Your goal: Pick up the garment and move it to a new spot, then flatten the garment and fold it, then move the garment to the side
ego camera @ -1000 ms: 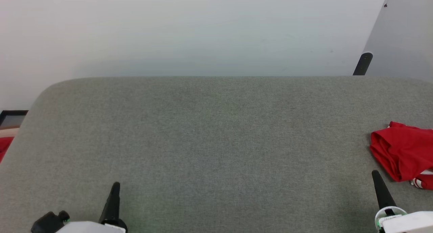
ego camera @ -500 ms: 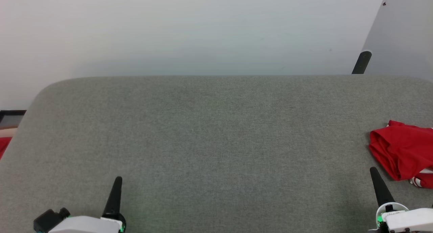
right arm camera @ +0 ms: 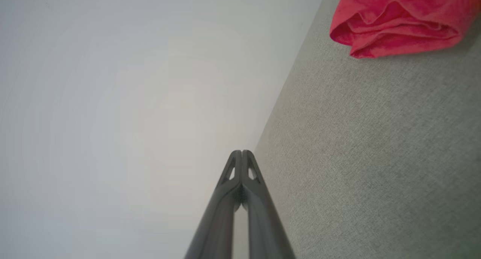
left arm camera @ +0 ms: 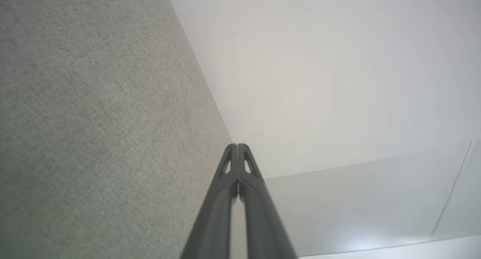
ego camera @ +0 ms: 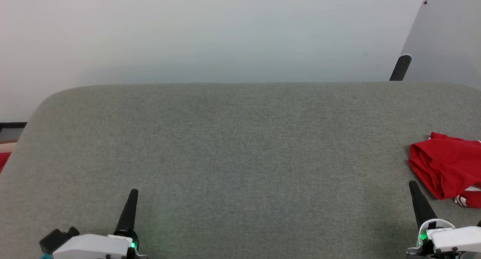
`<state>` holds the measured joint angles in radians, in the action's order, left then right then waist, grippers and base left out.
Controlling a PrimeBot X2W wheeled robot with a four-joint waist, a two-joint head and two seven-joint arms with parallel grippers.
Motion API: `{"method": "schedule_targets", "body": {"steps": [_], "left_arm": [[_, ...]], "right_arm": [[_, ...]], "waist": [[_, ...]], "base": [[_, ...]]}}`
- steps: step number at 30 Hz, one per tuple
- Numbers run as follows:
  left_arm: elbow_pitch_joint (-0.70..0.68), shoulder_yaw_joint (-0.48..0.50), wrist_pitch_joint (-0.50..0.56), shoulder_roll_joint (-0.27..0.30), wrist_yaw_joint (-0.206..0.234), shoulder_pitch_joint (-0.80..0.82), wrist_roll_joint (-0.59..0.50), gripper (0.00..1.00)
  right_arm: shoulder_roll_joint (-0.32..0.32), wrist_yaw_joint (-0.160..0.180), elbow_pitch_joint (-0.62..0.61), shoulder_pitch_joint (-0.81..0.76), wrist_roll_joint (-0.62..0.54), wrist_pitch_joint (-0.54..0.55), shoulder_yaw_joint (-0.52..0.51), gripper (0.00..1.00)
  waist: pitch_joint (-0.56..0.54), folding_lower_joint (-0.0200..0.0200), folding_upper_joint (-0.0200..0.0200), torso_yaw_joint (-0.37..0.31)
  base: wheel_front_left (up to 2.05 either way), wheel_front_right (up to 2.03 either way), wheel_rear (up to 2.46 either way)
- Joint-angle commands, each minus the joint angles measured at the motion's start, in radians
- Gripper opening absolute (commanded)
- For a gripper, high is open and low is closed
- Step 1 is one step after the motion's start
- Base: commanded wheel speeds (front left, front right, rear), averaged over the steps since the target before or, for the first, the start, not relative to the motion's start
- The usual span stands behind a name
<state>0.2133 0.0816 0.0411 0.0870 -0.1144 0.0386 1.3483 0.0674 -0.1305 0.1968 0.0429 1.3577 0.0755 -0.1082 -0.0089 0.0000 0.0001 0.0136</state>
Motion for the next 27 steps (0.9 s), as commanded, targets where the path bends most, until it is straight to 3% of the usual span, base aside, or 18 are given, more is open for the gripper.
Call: {"method": "schedule_targets", "body": {"steps": [1, 27], "left_arm": [[-0.002, 0.006, 0.004, -0.001, -0.006, 0.017, 0.018, 0.00], [0.024, 0.028, 0.056, -0.028, -0.016, 0.061, 0.198, 0.00]], "right_arm": [[-0.001, 0.000, -0.002, 0.021, 0.017, 0.005, -0.003, 0.00], [-0.014, 0.000, 0.036, 0.057, 0.189, 0.031, -0.006, 0.00]], "waist": [[0.000, 0.0000, -0.0001, 0.000], [0.008, 0.0000, -0.0001, -0.009]], "base": [[0.00, 0.00, 0.00], [0.00, 0.00, 0.00]]}}
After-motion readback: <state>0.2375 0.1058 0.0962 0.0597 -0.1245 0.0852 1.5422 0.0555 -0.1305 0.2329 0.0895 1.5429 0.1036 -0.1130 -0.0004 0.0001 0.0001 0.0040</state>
